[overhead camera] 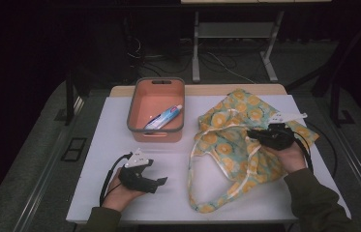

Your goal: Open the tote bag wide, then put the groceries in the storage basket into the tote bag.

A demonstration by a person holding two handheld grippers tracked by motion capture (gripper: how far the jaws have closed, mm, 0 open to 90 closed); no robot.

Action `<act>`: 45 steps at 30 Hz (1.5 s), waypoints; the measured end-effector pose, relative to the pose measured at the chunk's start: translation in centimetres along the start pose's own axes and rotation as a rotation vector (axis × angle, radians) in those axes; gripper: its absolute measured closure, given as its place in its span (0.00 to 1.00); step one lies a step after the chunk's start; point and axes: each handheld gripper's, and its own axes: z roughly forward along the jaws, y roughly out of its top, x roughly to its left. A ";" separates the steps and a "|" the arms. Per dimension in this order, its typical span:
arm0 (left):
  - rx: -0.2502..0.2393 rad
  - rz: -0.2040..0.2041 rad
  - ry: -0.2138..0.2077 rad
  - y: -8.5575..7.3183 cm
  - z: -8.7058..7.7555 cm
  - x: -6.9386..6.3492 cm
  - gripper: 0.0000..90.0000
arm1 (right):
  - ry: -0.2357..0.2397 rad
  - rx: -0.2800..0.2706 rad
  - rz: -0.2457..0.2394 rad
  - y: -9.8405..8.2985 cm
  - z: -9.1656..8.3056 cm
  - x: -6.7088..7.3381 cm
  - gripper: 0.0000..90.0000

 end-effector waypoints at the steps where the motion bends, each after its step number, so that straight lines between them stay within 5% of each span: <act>1: -0.002 0.000 0.001 0.0 0.0 0.0 0.16 | -0.009 -0.008 0.010 0.1 0.0 -0.4 0.99; 7: -0.014 -0.010 0.001 -0.2 -0.2 0.2 0.14 | -0.015 -0.021 0.063 -0.2 0.3 -1.8 0.99; 17: -0.010 -0.006 0.020 -0.1 -0.4 0.3 0.01 | -0.001 -0.022 0.043 -0.1 0.3 -1.4 0.99; 26: -0.034 0.000 0.029 0.8 -1.0 0.4 0.00 | 0.018 -0.023 0.030 -0.1 0.4 -1.0 0.99; 36: -0.048 -0.003 -0.004 3.4 -1.5 0.9 0.00 | 0.044 -0.002 0.002 0.0 0.9 -0.1 0.99; 45: -0.075 0.008 0.021 8.1 -1.8 2.9 0.03 | 0.050 -0.003 0.000 -0.1 0.8 0.1 0.99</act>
